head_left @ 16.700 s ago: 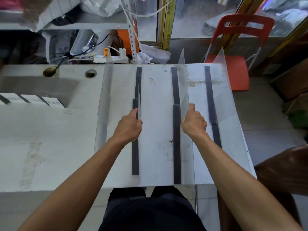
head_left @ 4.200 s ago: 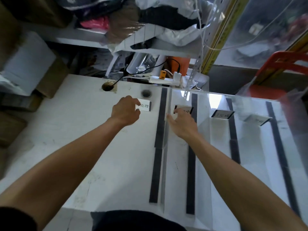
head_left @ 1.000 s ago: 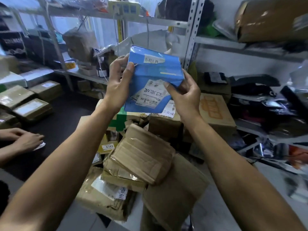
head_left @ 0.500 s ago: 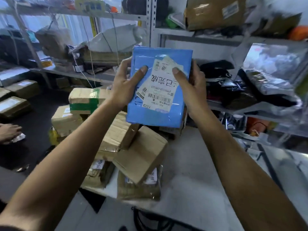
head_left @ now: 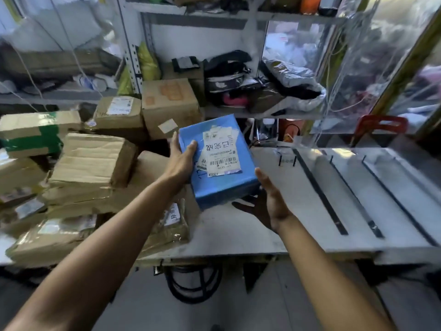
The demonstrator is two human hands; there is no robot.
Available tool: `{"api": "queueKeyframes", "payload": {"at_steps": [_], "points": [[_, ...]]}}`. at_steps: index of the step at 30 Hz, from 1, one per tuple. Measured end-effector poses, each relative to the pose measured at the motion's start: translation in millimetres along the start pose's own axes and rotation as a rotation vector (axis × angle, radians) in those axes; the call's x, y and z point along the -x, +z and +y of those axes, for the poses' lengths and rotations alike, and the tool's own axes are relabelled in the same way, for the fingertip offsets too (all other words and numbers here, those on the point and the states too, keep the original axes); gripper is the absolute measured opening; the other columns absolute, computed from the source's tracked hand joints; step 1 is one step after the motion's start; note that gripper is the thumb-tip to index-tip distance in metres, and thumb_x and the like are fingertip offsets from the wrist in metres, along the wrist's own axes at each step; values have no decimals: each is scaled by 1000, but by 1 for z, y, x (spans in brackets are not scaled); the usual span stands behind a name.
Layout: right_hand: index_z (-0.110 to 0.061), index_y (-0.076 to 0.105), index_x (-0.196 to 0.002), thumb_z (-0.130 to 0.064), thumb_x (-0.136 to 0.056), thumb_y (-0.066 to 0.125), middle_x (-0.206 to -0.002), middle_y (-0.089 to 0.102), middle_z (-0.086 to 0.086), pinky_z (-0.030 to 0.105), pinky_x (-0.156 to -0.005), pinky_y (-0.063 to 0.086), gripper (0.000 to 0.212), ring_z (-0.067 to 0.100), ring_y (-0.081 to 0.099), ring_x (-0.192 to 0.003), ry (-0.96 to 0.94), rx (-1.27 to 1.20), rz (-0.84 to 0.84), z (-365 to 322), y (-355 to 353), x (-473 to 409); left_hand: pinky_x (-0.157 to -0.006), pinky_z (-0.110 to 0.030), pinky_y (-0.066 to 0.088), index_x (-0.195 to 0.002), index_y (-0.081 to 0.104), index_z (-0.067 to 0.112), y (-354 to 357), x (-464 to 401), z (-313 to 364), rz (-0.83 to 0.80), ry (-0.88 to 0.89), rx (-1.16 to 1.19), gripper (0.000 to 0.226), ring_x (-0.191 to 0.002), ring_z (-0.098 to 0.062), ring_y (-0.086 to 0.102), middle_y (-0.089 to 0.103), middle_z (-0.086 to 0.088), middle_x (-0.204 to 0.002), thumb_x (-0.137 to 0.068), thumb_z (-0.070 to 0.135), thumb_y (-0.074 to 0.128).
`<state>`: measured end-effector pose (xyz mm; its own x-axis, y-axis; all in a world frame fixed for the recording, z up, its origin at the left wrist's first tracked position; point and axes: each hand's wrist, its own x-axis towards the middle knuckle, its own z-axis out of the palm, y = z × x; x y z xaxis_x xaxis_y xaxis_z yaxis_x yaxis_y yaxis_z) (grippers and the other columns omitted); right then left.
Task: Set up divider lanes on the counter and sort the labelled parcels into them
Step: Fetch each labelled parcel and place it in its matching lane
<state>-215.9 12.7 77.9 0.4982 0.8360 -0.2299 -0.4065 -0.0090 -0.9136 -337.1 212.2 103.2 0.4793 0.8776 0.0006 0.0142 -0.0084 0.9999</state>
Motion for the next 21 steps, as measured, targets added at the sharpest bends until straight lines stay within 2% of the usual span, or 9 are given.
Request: {"api": "queueKeyframes", "payload": {"at_steps": [2,4,6,9,12,14,17,19,21], "points": [[-24,57,-131,-60,-57,79,-127,63,10,35,-74,61,86,26,71,-104,-32,-22,152,19,-6,14,-89,-42,57,-156,22,27,10,16,-26,-13,-50,3,57,-107,-23,67,57,-6,-135,-106,30,51],[-22,54,-137,-62,-54,82,-129,64,10,26,-66,57,97,23,67,-105,-92,-49,298,31,-8,22,-89,-56,58,-149,27,31,15,32,-46,-10,-145,24,53,-109,-32,69,60,-9,-135,-104,37,53],[-19,52,-142,-62,-55,87,-132,65,10,23,-65,56,103,21,66,-107,-119,-120,407,42,-9,31,-86,-62,58,-144,26,31,18,48,-54,-20,-252,63,53,-107,-35,70,60,-9,-133,-102,41,57],[-18,57,-136,-57,-67,80,-128,69,9,34,-80,61,83,23,69,-110,-67,-132,440,66,-1,56,-72,-56,63,-138,24,28,24,79,-55,-46,-342,128,48,-94,-30,72,58,0,-116,-103,37,56],[-24,58,-134,-64,-63,79,-123,72,7,42,-77,58,84,27,70,-105,-44,-143,437,92,10,76,-61,-48,63,-133,24,26,27,109,-59,-59,-389,189,47,-94,-34,72,55,-4,-120,-103,36,58],[-22,48,-143,-58,-61,84,-129,68,11,44,-73,59,96,33,69,-110,-106,-210,520,102,8,85,-67,-54,63,-131,25,26,29,128,-64,-97,-444,221,47,-94,-36,72,52,-9,-125,-101,33,61],[-24,33,-151,-54,-56,84,-131,64,14,43,-69,59,112,37,67,-113,-121,-299,720,101,-12,98,-77,-61,61,-129,26,25,29,153,-70,-215,-511,244,48,-86,-40,73,52,-16,-117,-100,26,64],[-17,44,-144,-54,-55,83,-123,68,18,43,-66,59,104,39,68,-109,-138,-241,732,95,-35,107,-77,-62,60,-128,28,27,29,164,-74,-304,-546,211,51,-89,-45,74,57,-22,-118,-97,28,68],[-13,54,-136,-55,-56,83,-118,71,19,52,-75,58,94,42,68,-110,-141,-113,695,84,-59,114,-77,-62,60,-125,32,25,31,169,-77,-378,-582,121,48,-93,-49,73,62,-25,-120,-96,34,70]]}}
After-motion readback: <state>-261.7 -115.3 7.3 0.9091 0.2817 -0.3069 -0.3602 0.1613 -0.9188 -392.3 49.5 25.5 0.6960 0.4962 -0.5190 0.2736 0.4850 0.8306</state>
